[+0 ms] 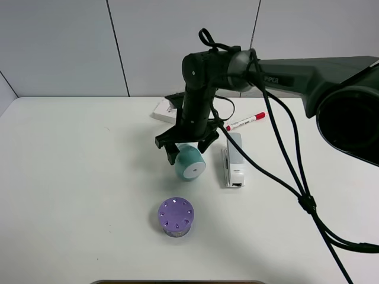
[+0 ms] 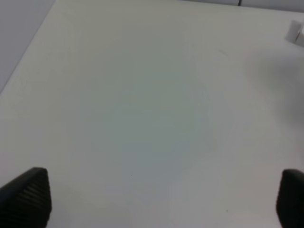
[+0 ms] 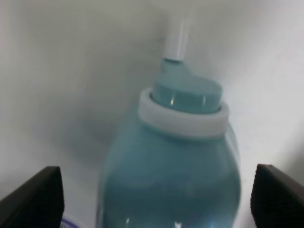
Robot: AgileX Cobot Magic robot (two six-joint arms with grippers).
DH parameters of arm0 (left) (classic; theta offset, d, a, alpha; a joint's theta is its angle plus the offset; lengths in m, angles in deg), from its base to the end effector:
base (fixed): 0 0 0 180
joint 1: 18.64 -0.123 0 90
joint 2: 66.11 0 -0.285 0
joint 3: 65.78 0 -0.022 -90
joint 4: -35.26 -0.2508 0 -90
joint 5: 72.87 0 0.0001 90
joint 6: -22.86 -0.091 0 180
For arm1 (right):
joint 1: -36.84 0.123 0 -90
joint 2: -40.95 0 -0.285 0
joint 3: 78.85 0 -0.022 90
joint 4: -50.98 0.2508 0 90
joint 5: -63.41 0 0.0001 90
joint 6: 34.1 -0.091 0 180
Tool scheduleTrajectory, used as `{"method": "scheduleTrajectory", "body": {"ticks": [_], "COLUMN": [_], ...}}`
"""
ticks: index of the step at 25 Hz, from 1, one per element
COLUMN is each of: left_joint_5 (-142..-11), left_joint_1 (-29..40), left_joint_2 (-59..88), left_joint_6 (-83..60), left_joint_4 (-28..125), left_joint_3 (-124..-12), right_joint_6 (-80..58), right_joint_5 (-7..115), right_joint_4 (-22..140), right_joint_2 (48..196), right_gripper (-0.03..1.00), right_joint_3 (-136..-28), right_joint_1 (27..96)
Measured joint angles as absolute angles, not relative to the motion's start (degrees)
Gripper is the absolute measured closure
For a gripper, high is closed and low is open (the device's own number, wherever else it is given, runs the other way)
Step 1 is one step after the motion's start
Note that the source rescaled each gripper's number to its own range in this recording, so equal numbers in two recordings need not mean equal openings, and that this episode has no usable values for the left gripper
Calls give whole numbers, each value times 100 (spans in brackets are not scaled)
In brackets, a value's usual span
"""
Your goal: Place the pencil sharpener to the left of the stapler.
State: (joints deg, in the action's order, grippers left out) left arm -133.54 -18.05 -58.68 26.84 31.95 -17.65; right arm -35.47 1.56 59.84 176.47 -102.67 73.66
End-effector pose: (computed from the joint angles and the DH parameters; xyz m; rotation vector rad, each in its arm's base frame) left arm -0.0067 0.0047 0.2796 -0.0630 2.0263 0.0186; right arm 0.3568 0.2826 0.1609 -0.8387 2.9536 0.2606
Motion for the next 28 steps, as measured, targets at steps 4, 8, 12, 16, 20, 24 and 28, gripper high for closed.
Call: {"method": "scheduleTrajectory", "body": {"ticks": [4, 8, 12, 16, 20, 24, 28], "left_joint_5": [-13354, -13354, -13354, -13354, -13354, -13354, -13354], "left_joint_1": [-1805, -1805, -1805, -1805, -1805, -1805, -1805], "left_joint_2": [-5868, -5868, -5868, -5868, -5868, -5868, -5868], "left_joint_6": [2684, 2684, 2684, 2684, 2684, 2684, 2684], "left_joint_4": [3195, 3195, 3195, 3195, 3195, 3195, 3195], "left_joint_3": [-1765, -1765, -1765, -1765, -1765, -1765, -1765], "right_joint_6": [-3547, -3547, -3547, -3547, -3552, -3557, -3574], "right_joint_5": [-373, -581, -615, -627, -632, -629, -634], "right_joint_4": [5953, 5905, 5879, 5616, 5438, 5351, 5034], "right_joint_2": [17573, 17540, 17211, 16661, 16029, 15341, 14430], "right_gripper": [38, 38, 38, 38, 38, 38, 38], "right_joint_3": [-10804, -11381, -11468, -11468, -11468, -11261, -10226], "right_joint_1": [7366, 7366, 7366, 7366, 7366, 7366, 7376]}}
